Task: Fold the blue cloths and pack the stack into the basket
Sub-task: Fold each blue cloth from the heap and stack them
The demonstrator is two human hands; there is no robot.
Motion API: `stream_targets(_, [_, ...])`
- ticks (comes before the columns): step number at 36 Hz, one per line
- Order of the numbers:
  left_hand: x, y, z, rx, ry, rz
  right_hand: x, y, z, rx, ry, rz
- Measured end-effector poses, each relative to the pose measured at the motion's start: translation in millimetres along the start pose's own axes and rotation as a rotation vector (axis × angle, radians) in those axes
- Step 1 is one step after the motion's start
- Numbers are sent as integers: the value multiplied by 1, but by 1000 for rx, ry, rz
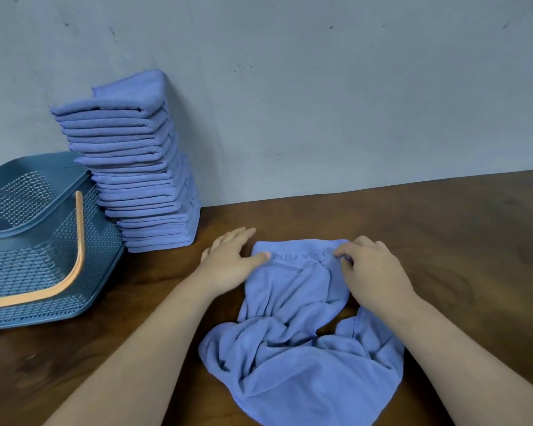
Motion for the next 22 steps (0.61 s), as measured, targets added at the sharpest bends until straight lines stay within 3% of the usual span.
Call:
stream_targets(3, [25,-6,8,18,-56,-146,-3,3,-3,-122,-6,-78])
stream_targets(11, [40,39,7,-572,-84,-67,1,-1,12,-144,-64,-152])
stream_targets(16, [47,51,-1,-515,-15,-15,4,1,14,-131,-73,-72])
stream_targets(19, [47,47,0,-485,-3,-134,5,1,13,-73,-39,-49])
stream_targets(22, [45,39,3,-266,-16,-230,5,1,6,20,67,-49])
Point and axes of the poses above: each hand's wrist, its own x-axis towards the middle knuckle, its own y-axis out of the back of the hand, z = x × y, the point moved 5 cm from there along x, towards the middle knuckle, and after that the axes turned 4 degrees about y, right-handed, at the moved point
